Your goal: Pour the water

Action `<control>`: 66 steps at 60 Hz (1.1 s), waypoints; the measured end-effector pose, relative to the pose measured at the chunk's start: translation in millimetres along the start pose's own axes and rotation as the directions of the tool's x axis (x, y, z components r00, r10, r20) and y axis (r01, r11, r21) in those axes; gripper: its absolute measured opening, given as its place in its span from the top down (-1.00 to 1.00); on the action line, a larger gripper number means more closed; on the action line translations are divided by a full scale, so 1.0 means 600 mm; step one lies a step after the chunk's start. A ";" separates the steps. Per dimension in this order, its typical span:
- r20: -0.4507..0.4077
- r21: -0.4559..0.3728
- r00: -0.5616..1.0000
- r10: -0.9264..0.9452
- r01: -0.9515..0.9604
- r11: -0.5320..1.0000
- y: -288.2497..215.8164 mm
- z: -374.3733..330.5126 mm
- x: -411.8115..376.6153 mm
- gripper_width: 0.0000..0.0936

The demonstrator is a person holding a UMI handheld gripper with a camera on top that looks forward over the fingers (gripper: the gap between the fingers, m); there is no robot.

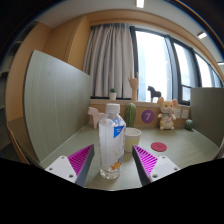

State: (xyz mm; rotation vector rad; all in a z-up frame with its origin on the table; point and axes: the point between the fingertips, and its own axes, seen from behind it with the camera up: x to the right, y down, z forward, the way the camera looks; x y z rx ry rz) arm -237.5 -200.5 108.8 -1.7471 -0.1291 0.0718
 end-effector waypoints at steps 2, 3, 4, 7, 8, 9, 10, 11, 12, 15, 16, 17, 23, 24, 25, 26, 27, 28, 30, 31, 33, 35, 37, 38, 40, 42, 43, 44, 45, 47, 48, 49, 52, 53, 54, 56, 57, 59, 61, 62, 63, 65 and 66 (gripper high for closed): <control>0.004 -0.001 1.000 -0.005 0.005 1.000 -0.003 0.013 -0.005 -0.66; 0.005 -0.002 1.000 -0.006 0.006 1.000 -0.004 0.018 -0.007 -0.66; 0.006 -0.002 1.000 -0.006 0.006 1.000 -0.005 0.024 -0.008 -0.66; 0.007 0.000 1.000 -0.010 0.010 1.000 -0.008 0.042 -0.013 -0.66; 0.010 0.001 1.000 -0.011 0.011 1.000 -0.009 0.047 -0.015 -0.66; 0.012 0.000 1.000 -0.011 0.011 1.000 -0.008 0.053 -0.017 -0.66; 0.013 -0.002 1.000 -0.011 0.011 1.000 -0.006 0.062 -0.019 -0.65; 0.015 -0.005 1.000 -0.010 0.011 1.000 -0.003 0.067 -0.020 -0.65; 0.016 -0.008 1.000 -0.010 0.010 1.000 -0.001 0.072 -0.022 -0.65; 0.015 -0.011 1.000 -0.009 0.010 1.000 0.003 0.085 -0.024 -0.65; 0.014 -0.009 1.000 -0.010 0.010 1.000 0.003 0.088 -0.023 -0.65; 0.013 -0.007 1.000 -0.010 0.010 1.000 0.004 0.091 -0.023 -0.65; -0.015 0.011 1.000 -0.006 0.006 1.000 0.005 0.100 -0.012 -0.45; -0.026 0.018 1.000 -0.002 0.003 1.000 0.003 0.102 -0.008 -0.37; -0.036 0.029 0.999 0.003 -0.002 1.000 0.001 0.103 -0.005 -0.29; -0.042 0.041 0.999 0.008 -0.006 0.999 -0.003 0.104 -0.003 -0.22; -0.045 0.052 0.999 0.012 -0.010 0.999 -0.006 0.105 -0.004 -0.19; -0.045 0.059 0.999 0.012 -0.010 0.998 -0.003 0.105 -0.004 -0.19; -0.039 0.064 0.999 0.011 -0.008 0.998 -0.001 0.105 -0.004 -0.14; -0.040 0.066 0.999 0.010 -0.007 0.998 -0.001 0.105 -0.004 -0.11; -0.047 0.074 0.999 0.011 -0.008 0.997 -0.003 0.105 -0.003 -0.06; -0.046 0.079 0.999 0.004 0.000 0.997 -0.004 0.106 -0.003 0.01; -0.045 0.088 0.999 -0.005 0.009 0.996 -0.003 0.108 -0.004 0.08; -0.044 0.089 0.999 -0.007 0.011 0.996 -0.003 0.108 -0.005 0.12; -0.046 0.090 0.999 -0.008 0.012 0.996 -0.003 0.107 -0.004 0.14; -0.046 0.090 0.999 -0.008 0.012 0.996 -0.003 0.107 -0.004 0.14; -0.046 0.089 0.999 -0.006 0.010 0.996 -0.003 0.108 -0.004 0.14; -0.046 0.087 0.999 0.000 0.004 0.996 -0.003 0.108 -0.004 0.14; -0.044 0.086 0.999 0.010 -0.006 0.996 -0.002 0.109 -0.005 0.14; -0.031 0.093 0.999 0.032 -0.029 0.995 -0.009 0.110 -0.022 0.13; -0.018 0.101 0.999 0.047 -0.045 0.994 -0.012 0.113 -0.029 0.14; -0.003 0.110 0.998 0.063 -0.062 0.992 -0.016 0.115 -0.036 0.13; 0.036 0.125 0.991 0.128 -0.132 0.983 -0.033 0.125 -0.060 0.14; 0.052 0.127 0.987 0.152 -0.157 0.979 -0.040 0.130 -0.069 0.14; 0.070 0.127 0.982 0.176 -0.183 0.975 -0.045 0.135 -0.078 0.14; 0.098 0.129 0.968 0.230 -0.241 0.962 -0.059 0.149 -0.095 0.14; 0.113 0.132 0.960 0.257 -0.271 0.953 -0.066 0.155 -0.101 0.14; 0.137 0.130 0.938 0.318 -0.335 0.933 -0.079 0.169 -0.112 0.13; 0.154 0.121 0.911 0.382 -0.401 0.908 -0.091 0.181 -0.120 0.13; 0.163 0.122 0.898 0.410 -0.430 0.894 -0.099 0.188 -0.122 0.14; 0.172 0.123 0.883 0.436 -0.458 0.880 -0.106 0.194 -0.124 0.13; 0.182 0.116 0.847 0.500 -0.524 0.844 -0.116 0.210 -0.127 0.13; 0.182 0.118 0.828 0.530 -0.553 0.824 -0.117 0.225 -0.128 0.13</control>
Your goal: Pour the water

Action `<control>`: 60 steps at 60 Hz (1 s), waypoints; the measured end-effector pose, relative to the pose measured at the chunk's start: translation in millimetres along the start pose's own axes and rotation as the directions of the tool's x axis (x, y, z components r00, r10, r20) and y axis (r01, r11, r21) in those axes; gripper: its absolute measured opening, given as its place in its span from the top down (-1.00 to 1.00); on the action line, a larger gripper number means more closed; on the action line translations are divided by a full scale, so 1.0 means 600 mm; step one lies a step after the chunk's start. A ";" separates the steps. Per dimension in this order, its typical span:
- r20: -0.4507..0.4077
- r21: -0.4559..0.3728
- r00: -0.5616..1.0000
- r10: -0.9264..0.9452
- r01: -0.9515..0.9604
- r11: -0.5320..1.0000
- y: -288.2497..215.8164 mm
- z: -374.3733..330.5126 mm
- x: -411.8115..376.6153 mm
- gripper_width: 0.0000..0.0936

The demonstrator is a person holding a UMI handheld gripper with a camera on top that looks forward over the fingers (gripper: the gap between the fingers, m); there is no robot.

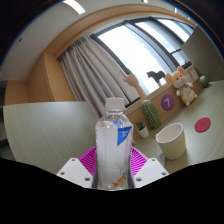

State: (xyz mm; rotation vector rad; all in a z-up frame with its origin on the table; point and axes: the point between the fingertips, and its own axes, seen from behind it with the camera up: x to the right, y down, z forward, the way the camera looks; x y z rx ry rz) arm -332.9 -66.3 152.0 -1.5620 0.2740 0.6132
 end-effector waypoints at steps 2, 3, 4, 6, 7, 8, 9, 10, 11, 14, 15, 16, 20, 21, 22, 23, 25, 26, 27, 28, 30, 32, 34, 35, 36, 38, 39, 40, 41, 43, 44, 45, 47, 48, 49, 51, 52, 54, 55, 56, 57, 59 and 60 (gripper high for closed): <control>0.003 0.012 0.997 0.074 -0.074 0.997 -0.011 0.013 -0.003 0.14; 0.006 0.020 0.994 0.112 -0.112 0.994 -0.017 0.019 -0.003 0.14; 0.008 0.027 0.988 0.155 -0.155 0.988 -0.023 0.025 -0.001 0.13; 0.009 0.038 0.968 0.251 -0.251 0.967 -0.032 0.036 0.002 0.13; 0.010 0.042 0.955 0.298 -0.298 0.954 -0.040 0.039 0.002 0.14; 0.015 0.053 0.939 0.343 -0.343 0.938 -0.044 0.044 0.001 0.14; 0.021 0.062 0.921 0.388 -0.389 0.919 -0.048 0.049 0.003 0.14; 0.026 0.070 0.900 0.435 -0.435 0.898 -0.053 0.055 0.006 0.14; 0.031 0.076 0.876 0.482 -0.483 0.872 -0.056 0.060 0.010 0.13; 0.049 0.088 0.786 0.617 -0.618 0.781 -0.068 0.074 0.020 0.14; 0.055 0.093 0.754 0.654 -0.656 0.749 -0.073 0.078 0.023 0.14; 0.063 0.100 0.724 0.687 -0.690 0.717 -0.079 0.081 0.028 0.14; 0.077 0.123 0.601 0.795 -0.797 0.591 -0.089 0.094 0.042 0.14; 0.081 0.126 0.569 0.819 -0.821 0.558 -0.091 0.096 0.047 0.14; 0.086 0.130 0.538 0.839 -0.841 0.526 -0.093 0.099 0.051 0.14; 0.093 0.133 0.507 0.857 -0.859 0.494 -0.096 0.101 0.055 0.14; 0.108 0.137 0.445 0.889 -0.892 0.430 -0.100 0.106 0.062 0.14; 0.118 0.138 0.415 0.902 -0.906 0.399 -0.102 0.108 0.064 0.15; 0.122 0.140 0.382 0.916 -0.920 0.365 -0.108 0.105 0.064 0.15; 0.132 0.144 0.354 0.926 -0.931 0.336 -0.108 0.109 0.069 0.14; 0.151 0.149 0.300 0.942 -0.949 0.279 -0.113 0.118 0.076 0.15; 0.173 0.150 0.240 0.955 -0.965 0.215 -0.117 0.122 0.082 0.14; 0.192 0.157 0.177 0.965 -0.976 0.148 -0.120 0.125 0.090 0.14; 0.201 0.158 0.149 0.968 -0.980 0.118 -0.121 0.127 0.093 0.14; 0.209 0.158 0.121 0.970 -0.983 0.089 -0.122 0.128 0.095 0.14; 0.214 0.160 0.070 0.974 -0.987 0.036 -0.125 0.128 0.098 0.14; 0.219 0.162 0.047 0.975 -0.987 0.012 -0.125 0.129 0.102 0.14; 0.225 0.167 0.028 0.974 -0.986 -0.011 -0.125 0.129 0.105 0.14; 0.231 0.169 0.008 0.973 -0.985 -0.032 -0.127 0.130 0.107 0.14; 0.251 0.172 -0.035 0.967 -0.982 -0.080 -0.131 0.129 0.113 0.14; 0.263 0.174 -0.059 0.963 -0.979 -0.108 -0.133 0.128 0.116 0.14; 0.271 0.173 -0.087 0.959 -0.975 -0.137 -0.138 0.125 0.117 0.14; 0.291 0.175 -0.122 0.949 -0.968 -0.178 -0.144 0.128 0.125 0.14; 0.300 0.177 -0.138 0.944 -0.964 -0.197 -0.146 0.128 0.127 0.14; 0.305 0.181 -0.153 0.940 -0.960 -0.214 -0.146 0.127 0.130 0.14; 0.309 0.190 -0.174 0.935 -0.952 -0.240 -0.146 0.128 0.135 0.14; 0.308 0.193 -0.179 0.935 -0.950 -0.245 -0.145 0.129 0.137 0.14; 0.304 0.194 -0.184 0.935 -0.949 -0.250 -0.145 0.131 0.137 0.14; 0.305 0.191 -0.193 0.933 -0.947 -0.259 -0.147 0.126 0.136 0.14; 0.305 0.195 -0.193 0.933 -0.946 -0.260 -0.145 0.129 0.140 0.14; 0.304 0.198 -0.198 0.932 -0.944 -0.265 -0.148 0.128 0.140 0.14; 0.304 0.201 -0.190 0.933 -0.945 -0.258 -0.150 0.128 0.141 0.14; 0.302 0.200 -0.179 0.936 -0.948 -0.246 -0.151 0.129 0.138 0.14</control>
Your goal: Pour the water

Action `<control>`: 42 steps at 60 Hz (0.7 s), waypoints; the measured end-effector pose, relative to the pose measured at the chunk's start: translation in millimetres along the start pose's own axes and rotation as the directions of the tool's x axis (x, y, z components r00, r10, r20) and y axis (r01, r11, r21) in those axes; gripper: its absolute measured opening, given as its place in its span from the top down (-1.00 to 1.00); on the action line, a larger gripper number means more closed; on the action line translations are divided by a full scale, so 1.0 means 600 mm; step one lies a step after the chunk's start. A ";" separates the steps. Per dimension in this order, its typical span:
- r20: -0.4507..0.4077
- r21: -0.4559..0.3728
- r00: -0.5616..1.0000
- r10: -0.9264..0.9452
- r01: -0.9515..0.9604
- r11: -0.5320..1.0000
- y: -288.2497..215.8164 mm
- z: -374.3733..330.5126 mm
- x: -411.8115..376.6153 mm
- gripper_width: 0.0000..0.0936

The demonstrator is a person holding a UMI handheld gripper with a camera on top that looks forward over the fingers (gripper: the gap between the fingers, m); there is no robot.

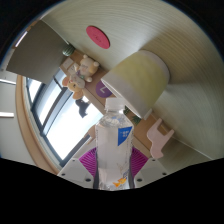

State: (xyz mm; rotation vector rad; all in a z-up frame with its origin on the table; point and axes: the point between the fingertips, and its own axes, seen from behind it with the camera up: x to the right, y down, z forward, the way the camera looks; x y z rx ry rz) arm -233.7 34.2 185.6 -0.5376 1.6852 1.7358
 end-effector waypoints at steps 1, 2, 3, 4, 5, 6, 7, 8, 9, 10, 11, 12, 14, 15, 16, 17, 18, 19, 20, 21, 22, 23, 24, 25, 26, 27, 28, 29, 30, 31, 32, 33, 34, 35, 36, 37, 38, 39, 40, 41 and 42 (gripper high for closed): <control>-0.001 -0.008 1.000 -0.015 0.015 1.000 0.003 0.000 0.000 0.14; -0.005 -0.017 0.999 -0.037 0.037 0.999 0.006 0.001 0.001 0.14; -0.011 -0.027 0.998 -0.065 0.065 0.998 0.008 0.002 0.002 0.14; -0.011 -0.033 0.996 -0.089 0.089 0.995 0.018 -0.002 0.002 0.14; -0.022 -0.049 0.989 -0.144 0.143 0.989 0.018 0.003 0.007 0.14; -0.028 -0.064 0.981 -0.193 0.191 0.979 0.022 0.005 0.010 0.14; -0.035 -0.085 0.968 -0.247 0.243 0.966 0.028 0.007 0.012 0.14; -0.039 -0.106 0.952 -0.303 0.297 0.949 0.034 0.008 0.014 0.14; -0.039 -0.129 0.931 -0.362 0.354 0.926 0.042 0.009 0.015 0.14; -0.034 -0.150 0.906 -0.422 0.413 0.899 0.049 0.010 0.014 0.14; -0.022 -0.170 0.876 -0.482 0.472 0.865 0.057 0.011 0.013 0.13; -0.001 -0.182 0.845 -0.535 0.526 0.831 0.070 0.003 0.014 0.14; 0.015 -0.208 0.779 -0.626 0.615 0.760 0.102 0.004 -0.003 0.14; 0.034 -0.224 0.739 -0.673 0.662 0.715 0.110 0.005 -0.006 0.14; 0.057 -0.237 0.695 -0.717 0.707 0.667 0.119 0.005 -0.011 0.14; 0.080 -0.248 0.647 -0.758 0.749 0.614 0.128 0.005 -0.016 0.13; 0.103 -0.255 0.597 -0.796 0.789 0.559 0.135 0.004 -0.021 0.14; 0.124 -0.258 0.543 -0.831 0.826 0.501 0.141 0.003 -0.027 0.14; 0.164 -0.252 0.469 -0.868 0.871 0.423 0.131 0.000 -0.019 0.14; 0.160 -0.247 0.427 -0.890 0.890 0.383 0.152 -0.001 -0.040 0.14; 0.178 -0.240 0.365 -0.914 0.917 0.319 0.156 0.000 -0.047 0.14; 0.193 -0.232 0.301 -0.934 0.939 0.254 0.159 0.000 -0.054 0.13; 0.209 -0.223 0.237 -0.949 0.956 0.190 0.162 -0.001 -0.062 0.14; 0.222 -0.214 0.173 -0.960 0.969 0.126 0.165 -0.002 -0.069 0.14; 0.231 -0.203 0.110 -0.967 0.977 0.062 0.165 -0.002 -0.076 0.13; 0.238 -0.192 0.047 -0.970 0.981 0.001 0.165 -0.004 -0.085 0.13; 0.248 -0.172 -0.014 -0.969 0.983 -0.058 0.164 -0.006 -0.092 0.13; 0.249 -0.165 -0.074 -0.966 0.979 -0.118 0.163 -0.004 -0.101 0.13; 0.253 -0.148 -0.133 -0.958 0.973 -0.175 0.159 -0.002 -0.106 0.13; 0.254 -0.137 -0.191 -0.948 0.963 -0.231 0.158 -0.001 -0.114 0.13; 0.252 -0.125 -0.246 -0.936 0.951 -0.284 0.155 -0.001 -0.122 0.13; 0.247 -0.114 -0.297 -0.922 0.936 -0.332 0.150 0.001 -0.130 0.14; 0.237 -0.103 -0.343 -0.909 0.921 -0.374 0.144 0.002 -0.138 0.14; 0.227 -0.093 -0.386 -0.894 0.905 -0.414 0.138 0.004 -0.146 0.14; 0.217 -0.075 -0.430 -0.876 0.888 -0.454 0.130 0.003 -0.152 0.13; 0.202 -0.066 -0.466 -0.861 0.871 -0.487 0.125 0.005 -0.164 0.13; 0.200 -0.044 -0.508 -0.838 0.849 -0.526 0.115 0.003 -0.169 0.14; 0.184 -0.040 -0.538 -0.823 0.832 -0.553 0.110 0.007 -0.178 0.14; 0.169 -0.036 -0.565 -0.808 0.816 -0.577 0.102 0.009 -0.183 0.14; 0.153 -0.035 -0.590 -0.793 0.798 -0.601 0.092 0.012 -0.190 0.14; 0.136 -0.036 -0.614 -0.777 0.781 -0.624 0.081 0.014 -0.197 0.14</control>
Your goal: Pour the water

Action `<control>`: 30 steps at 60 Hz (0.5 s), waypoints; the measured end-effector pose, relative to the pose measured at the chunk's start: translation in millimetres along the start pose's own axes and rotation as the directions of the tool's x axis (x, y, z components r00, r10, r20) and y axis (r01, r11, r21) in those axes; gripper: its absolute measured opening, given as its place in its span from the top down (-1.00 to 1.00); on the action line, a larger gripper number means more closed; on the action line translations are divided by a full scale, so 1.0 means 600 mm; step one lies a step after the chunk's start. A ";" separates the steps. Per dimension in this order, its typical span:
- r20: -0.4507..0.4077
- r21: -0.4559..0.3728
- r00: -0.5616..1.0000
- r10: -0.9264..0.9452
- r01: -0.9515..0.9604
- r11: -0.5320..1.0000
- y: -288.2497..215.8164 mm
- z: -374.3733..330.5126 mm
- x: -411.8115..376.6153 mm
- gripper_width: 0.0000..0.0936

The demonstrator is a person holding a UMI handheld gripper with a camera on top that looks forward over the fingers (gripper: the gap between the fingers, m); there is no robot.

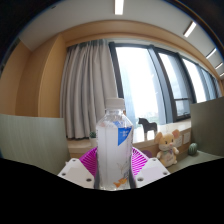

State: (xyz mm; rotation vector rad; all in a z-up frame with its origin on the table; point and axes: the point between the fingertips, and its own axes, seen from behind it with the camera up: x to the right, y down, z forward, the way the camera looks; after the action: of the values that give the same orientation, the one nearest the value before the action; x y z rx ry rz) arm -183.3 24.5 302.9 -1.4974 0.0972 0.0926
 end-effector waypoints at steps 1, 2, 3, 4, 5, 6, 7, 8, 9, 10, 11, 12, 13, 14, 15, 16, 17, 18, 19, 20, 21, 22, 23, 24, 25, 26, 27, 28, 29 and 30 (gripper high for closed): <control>-0.017 -0.004 0.999 -0.027 0.027 1.000 0.001 0.001 0.013 0.14; -0.034 -0.008 0.998 -0.052 0.052 0.999 0.001 0.001 0.025 0.14; -0.052 -0.013 0.996 -0.073 0.073 0.997 0.003 0.001 0.037 0.14; -0.070 -0.018 0.994 -0.089 0.088 0.996 0.005 0.001 0.049 0.14; -0.085 -0.018 0.990 -0.109 0.107 0.994 0.020 0.007 0.075 0.14; -0.099 -0.024 0.988 -0.119 0.118 0.993 0.019 0.002 0.085 0.14; -0.116 -0.031 0.985 -0.130 0.128 0.991 0.020 0.001 0.094 0.13; -0.129 -0.037 0.981 -0.143 0.140 0.990 0.023 0.000 0.106 0.13; -0.142 -0.043 0.978 -0.156 0.151 0.988 0.027 0.001 0.118 0.13; -0.155 -0.051 0.974 -0.166 0.160 0.986 0.033 0.001 0.130 0.14; -0.168 -0.062 0.970 -0.173 0.165 0.984 0.041 0.001 0.143 0.13; -0.182 -0.074 0.967 -0.181 0.170 0.983 0.049 0.001 0.157 0.13; -0.196 -0.086 0.962 -0.189 0.175 0.981 0.057 0.000 0.171 0.13; -0.208 -0.098 0.958 -0.199 0.182 0.978 0.065 0.000 0.185 0.14; -0.220 -0.103 0.953 -0.207 0.188 0.977 0.083 0.007 0.206 0.14; -0.229 -0.113 0.950 -0.212 0.191 0.975 0.095 0.006 0.221 0.13; -0.242 -0.125 0.946 -0.215 0.189 0.974 0.105 0.005 0.232 0.13; -0.255 -0.139 0.942 -0.217 0.187 0.973 0.114 0.003 0.244 0.13; -0.267 -0.151 0.938 -0.219 0.184 0.971 0.125 0.002 0.256 0.13; -0.277 -0.163 0.935 -0.221 0.181 0.970 0.136 0.002 0.266 0.13; -0.286 -0.173 0.932 -0.222 0.178 0.969 0.147 0.002 0.275 0.14; -0.293 -0.182 0.930 -0.222 0.173 0.968 0.158 0.001 0.284 0.13; -0.299 -0.186 0.929 -0.220 0.169 0.968 0.171 0.006 0.294 0.13; -0.304 -0.191 0.927 -0.218 0.165 0.968 0.182 0.002 0.302 0.13; -0.309 -0.197 0.927 -0.214 0.158 0.968 0.191 0.001 0.308 0.13; -0.312 -0.202 0.927 -0.210 0.151 0.968 0.200 0.001 0.313 0.13; -0.313 -0.205 0.927 -0.205 0.145 0.968 0.208 0.001 0.318 0.13; -0.315 -0.208 0.928 -0.200 0.138 0.968 0.217 0.001 0.323 0.13; -0.317 -0.210 0.928 -0.194 0.131 0.969 0.225 0.001 0.327 0.13; -0.319 -0.212 0.929 -0.189 0.125 0.969 0.233 0.002 0.331 0.13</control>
State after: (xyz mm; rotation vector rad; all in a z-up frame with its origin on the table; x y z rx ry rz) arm -3.3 36.0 140.3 -1.6946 0.2491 -0.2952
